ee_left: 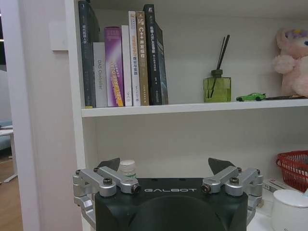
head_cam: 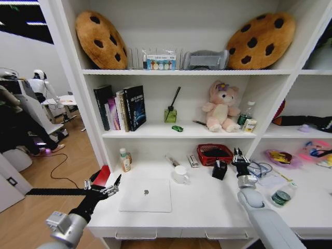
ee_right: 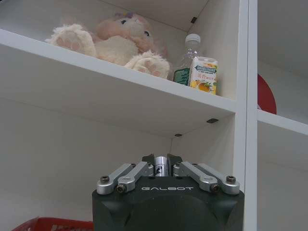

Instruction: Organize the objects on the table.

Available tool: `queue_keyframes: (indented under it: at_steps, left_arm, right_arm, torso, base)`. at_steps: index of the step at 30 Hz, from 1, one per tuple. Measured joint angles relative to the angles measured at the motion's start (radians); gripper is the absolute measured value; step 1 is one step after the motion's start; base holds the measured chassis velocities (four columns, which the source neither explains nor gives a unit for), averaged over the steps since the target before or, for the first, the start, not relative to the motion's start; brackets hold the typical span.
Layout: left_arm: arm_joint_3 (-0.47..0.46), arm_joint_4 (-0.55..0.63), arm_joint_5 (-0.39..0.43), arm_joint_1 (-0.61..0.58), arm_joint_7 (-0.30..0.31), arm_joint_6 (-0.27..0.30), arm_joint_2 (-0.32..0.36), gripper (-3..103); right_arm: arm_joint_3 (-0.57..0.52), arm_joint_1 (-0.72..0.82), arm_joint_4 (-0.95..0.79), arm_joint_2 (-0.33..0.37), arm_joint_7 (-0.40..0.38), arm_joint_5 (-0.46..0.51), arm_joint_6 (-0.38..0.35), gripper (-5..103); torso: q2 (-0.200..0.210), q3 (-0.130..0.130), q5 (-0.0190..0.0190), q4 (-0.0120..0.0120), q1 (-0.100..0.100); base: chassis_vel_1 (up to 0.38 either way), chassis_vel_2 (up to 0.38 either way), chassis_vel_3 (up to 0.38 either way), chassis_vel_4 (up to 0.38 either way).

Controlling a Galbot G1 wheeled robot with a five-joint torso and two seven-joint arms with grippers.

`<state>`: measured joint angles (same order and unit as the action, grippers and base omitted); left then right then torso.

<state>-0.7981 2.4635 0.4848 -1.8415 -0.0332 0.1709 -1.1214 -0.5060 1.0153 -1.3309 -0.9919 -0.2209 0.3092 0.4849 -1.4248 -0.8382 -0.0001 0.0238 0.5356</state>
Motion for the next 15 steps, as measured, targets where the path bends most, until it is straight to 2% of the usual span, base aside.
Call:
queue_keyframes:
  at_steps: [7, 15]
  left_arm:
    - [0.000, 0.000, 0.000, 0.000, 0.000, 0.000, 0.000, 100]
    - [0.000, 0.000, 0.000, 0.000, 0.000, 0.000, 0.000, 100]
  right_arm:
    - [0.054, -0.053, 0.053, -0.039, 0.003, 0.059, 0.015, 13]
    - [0.088, -0.112, 0.109, -0.075, 0.008, 0.059, 0.051, 13]
  torso:
    - [0.000, 0.000, 0.0000, 0.0000, 0.000]
    - [0.000, 0.000, -0.0001, -0.0001, 0.000]
  base:
    - [0.000, 0.000, 0.000, 0.000]
    - [0.000, 0.000, 0.000, 0.000]
